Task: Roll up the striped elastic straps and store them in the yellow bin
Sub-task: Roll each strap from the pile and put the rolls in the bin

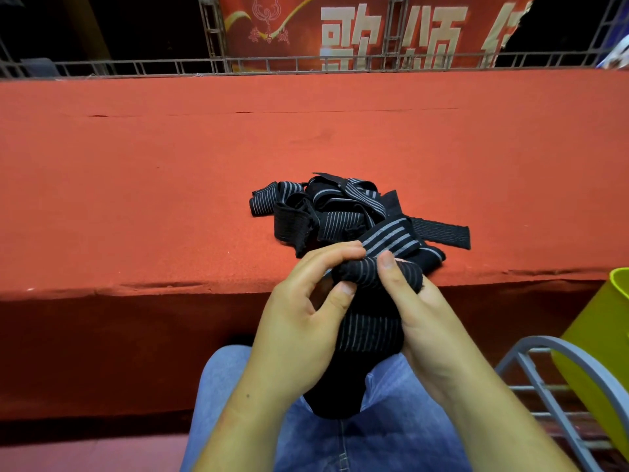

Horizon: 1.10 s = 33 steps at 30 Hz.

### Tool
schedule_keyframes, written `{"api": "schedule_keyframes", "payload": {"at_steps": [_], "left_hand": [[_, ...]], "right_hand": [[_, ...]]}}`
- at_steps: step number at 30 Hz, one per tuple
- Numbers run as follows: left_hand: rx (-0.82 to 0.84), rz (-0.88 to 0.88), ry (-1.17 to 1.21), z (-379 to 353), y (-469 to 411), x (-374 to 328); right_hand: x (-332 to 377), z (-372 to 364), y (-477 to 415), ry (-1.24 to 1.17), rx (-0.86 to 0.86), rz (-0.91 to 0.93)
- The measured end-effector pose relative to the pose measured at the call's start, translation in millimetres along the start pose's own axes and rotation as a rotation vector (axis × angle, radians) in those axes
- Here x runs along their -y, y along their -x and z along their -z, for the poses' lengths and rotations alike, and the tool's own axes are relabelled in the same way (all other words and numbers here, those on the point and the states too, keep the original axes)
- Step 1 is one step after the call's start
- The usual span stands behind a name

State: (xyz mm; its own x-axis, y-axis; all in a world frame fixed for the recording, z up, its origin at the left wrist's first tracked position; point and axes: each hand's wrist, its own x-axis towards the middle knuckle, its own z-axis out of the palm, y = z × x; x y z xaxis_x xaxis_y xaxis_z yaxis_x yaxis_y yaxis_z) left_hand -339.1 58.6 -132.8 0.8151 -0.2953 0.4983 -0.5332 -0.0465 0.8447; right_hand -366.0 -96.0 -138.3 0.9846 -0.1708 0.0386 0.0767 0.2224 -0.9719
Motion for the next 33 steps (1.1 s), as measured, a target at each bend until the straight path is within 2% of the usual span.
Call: {"api": "schedule_keyframes", "payload": {"at_steps": [8,22,33], "left_hand": [[-0.013,0.072,0.133,-3.0,-1.4,-5.1],[-0.064,0.194,0.063,-4.4,-3.5,-6.8],[-0.089,0.207,0.029,-1.6,0.1,-3.2]], "right_hand": [[-1.6,3.4,-1.0,0.007,-0.046,0.064],[1.5,3.6,2.7,0.127,0.027,0.126],[-4.0,4.3,0.9,0.114,0.033,0.065]]}}
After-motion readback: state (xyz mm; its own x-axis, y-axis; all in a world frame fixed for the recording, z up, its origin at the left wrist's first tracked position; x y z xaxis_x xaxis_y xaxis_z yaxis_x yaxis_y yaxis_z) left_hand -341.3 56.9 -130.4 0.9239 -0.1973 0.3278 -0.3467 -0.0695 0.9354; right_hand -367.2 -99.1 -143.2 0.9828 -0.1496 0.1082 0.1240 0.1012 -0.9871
